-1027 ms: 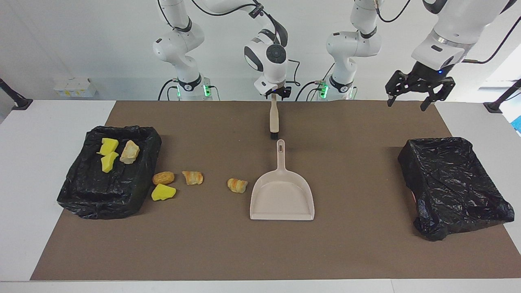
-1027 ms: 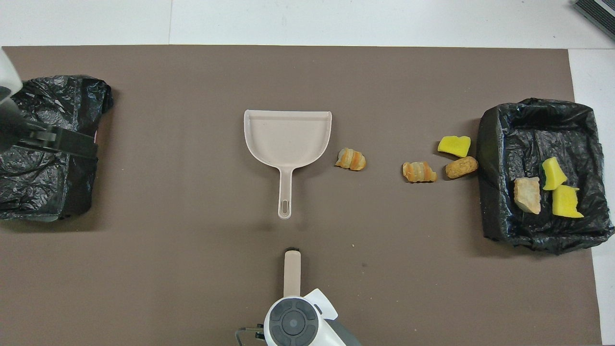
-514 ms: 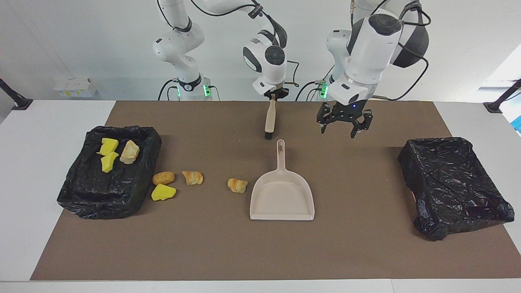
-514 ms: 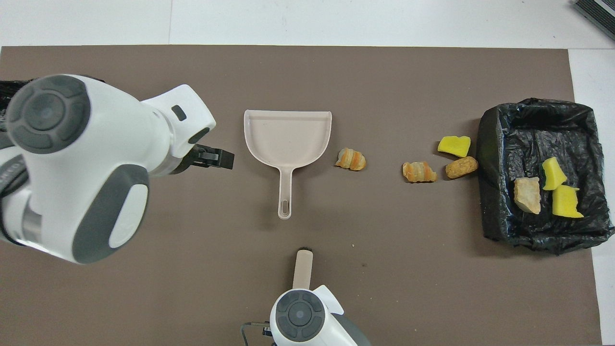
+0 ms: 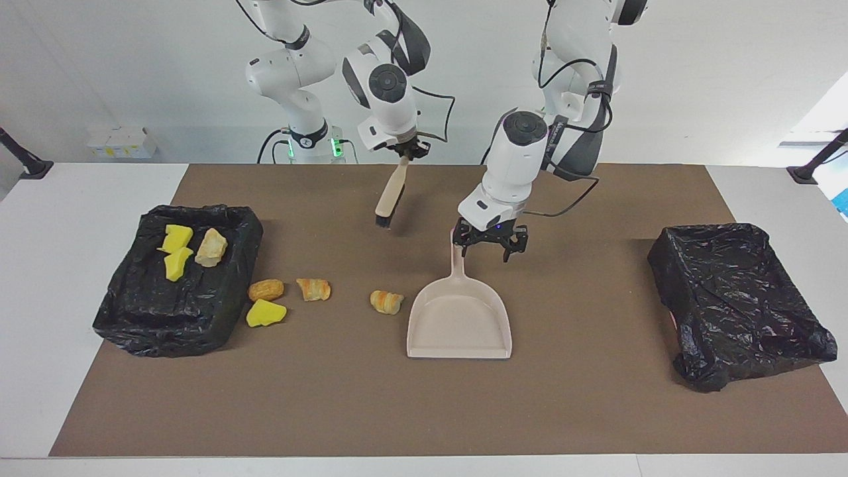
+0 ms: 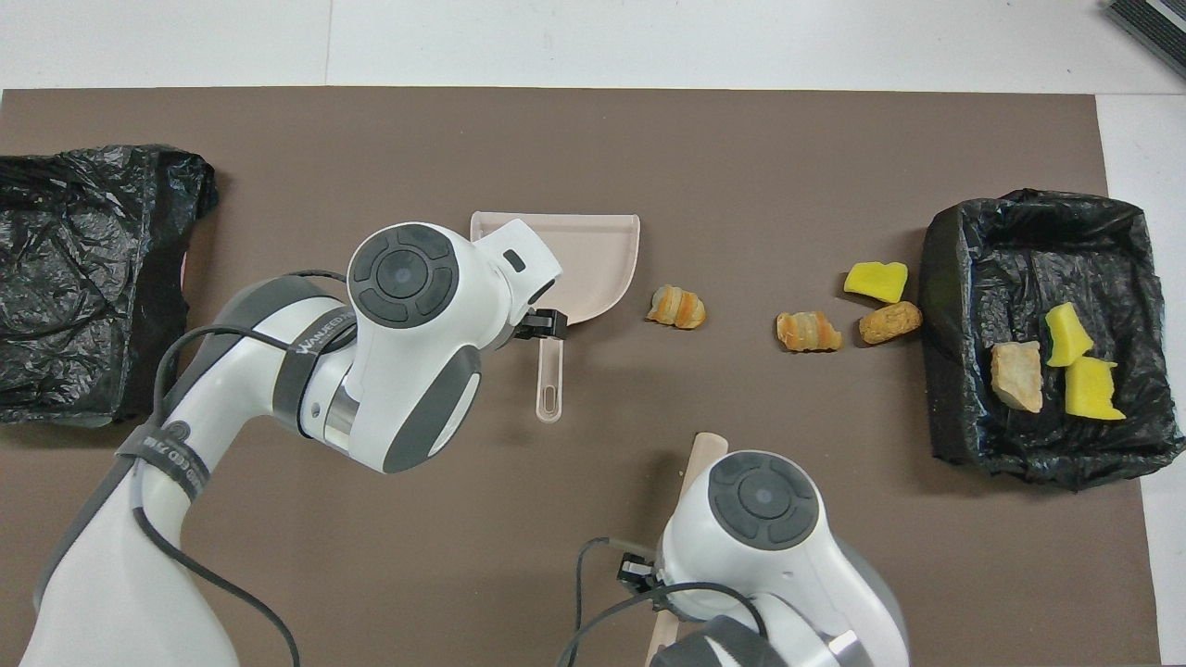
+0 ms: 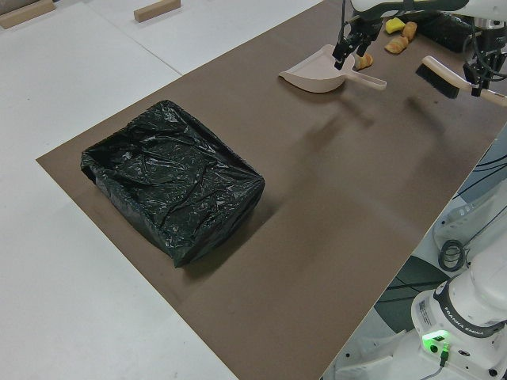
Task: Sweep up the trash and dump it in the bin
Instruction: 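Grasp the dustpan handle with the left gripper while the right gripper grasps the brush, then angle the dustpan toward the bread while the right gripper brings the brush over, then sweep the bread and sponge pieces toward the dustpan with the right gripper's brush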
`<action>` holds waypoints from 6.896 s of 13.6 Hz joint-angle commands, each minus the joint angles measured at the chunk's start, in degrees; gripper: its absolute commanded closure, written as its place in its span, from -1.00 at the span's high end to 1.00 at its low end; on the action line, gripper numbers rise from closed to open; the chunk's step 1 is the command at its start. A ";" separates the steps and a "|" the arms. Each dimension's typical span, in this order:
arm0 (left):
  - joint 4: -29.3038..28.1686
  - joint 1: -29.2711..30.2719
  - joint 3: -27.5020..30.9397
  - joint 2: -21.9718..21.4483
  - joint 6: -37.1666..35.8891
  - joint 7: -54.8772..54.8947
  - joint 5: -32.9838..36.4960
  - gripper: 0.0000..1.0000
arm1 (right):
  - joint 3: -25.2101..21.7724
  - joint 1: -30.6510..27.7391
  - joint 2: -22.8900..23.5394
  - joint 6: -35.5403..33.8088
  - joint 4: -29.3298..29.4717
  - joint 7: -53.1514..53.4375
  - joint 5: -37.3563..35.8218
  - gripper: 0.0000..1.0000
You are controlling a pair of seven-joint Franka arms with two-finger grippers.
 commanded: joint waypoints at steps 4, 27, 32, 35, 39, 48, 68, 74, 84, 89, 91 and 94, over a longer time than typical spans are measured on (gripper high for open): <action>-0.70 -2.94 0.76 1.64 2.56 -1.63 0.04 1.00 | 0.55 -12.00 -0.06 -7.27 2.35 -14.35 -15.24 -1.00; -7.38 -6.63 0.41 -2.05 1.25 -7.60 -2.16 -0.49 | 1.16 -25.29 10.40 8.29 1.11 -31.24 -40.94 -1.00; -7.29 -6.72 0.50 -2.32 -1.04 -6.73 -2.25 -1.00 | 1.07 -17.92 12.68 6.53 6.64 -30.73 -28.46 -1.00; -5.28 -6.28 0.67 -3.28 -4.80 -5.76 -1.46 -1.00 | 0.90 -17.37 14.96 0.75 12.87 -28.79 -27.31 -1.00; -2.73 -5.49 1.20 -3.28 -7.89 11.77 3.97 -1.00 | 0.72 -21.93 16.46 -0.51 15.52 -30.36 -37.12 -1.00; 2.03 1.81 1.38 -3.63 -17.30 55.20 7.76 -1.00 | 0.81 -29.33 20.77 3.44 17.12 -36.16 -35.75 -1.00; -0.17 3.39 1.38 -0.91 -10.97 71.94 8.30 -1.00 | 0.02 -28.35 22.53 -6.48 25.55 -35.38 -25.11 -1.00; -2.10 2.69 1.38 -1.70 -10.54 71.85 8.30 -1.00 | -0.07 -29.24 22.35 -7.71 25.20 -35.47 -29.15 -1.00; -3.25 1.98 1.38 -2.32 -10.45 71.76 8.30 -1.00 | 0.19 -31.44 19.54 0.28 15.44 -35.21 -31.63 -1.00; -3.16 1.98 1.38 -2.32 -10.45 71.67 8.30 -1.00 | 0.63 -30.30 20.42 1.34 15.44 -35.38 -22.67 -1.00; -3.16 1.98 1.38 -2.32 -10.45 71.41 8.30 -1.00 | 0.63 -28.80 20.42 1.17 15.61 -34.77 -18.02 -1.00; -3.25 1.98 1.38 -2.32 -10.45 71.41 8.30 -1.00 | 0.72 -25.91 20.33 0.55 15.88 -31.62 -10.10 -1.00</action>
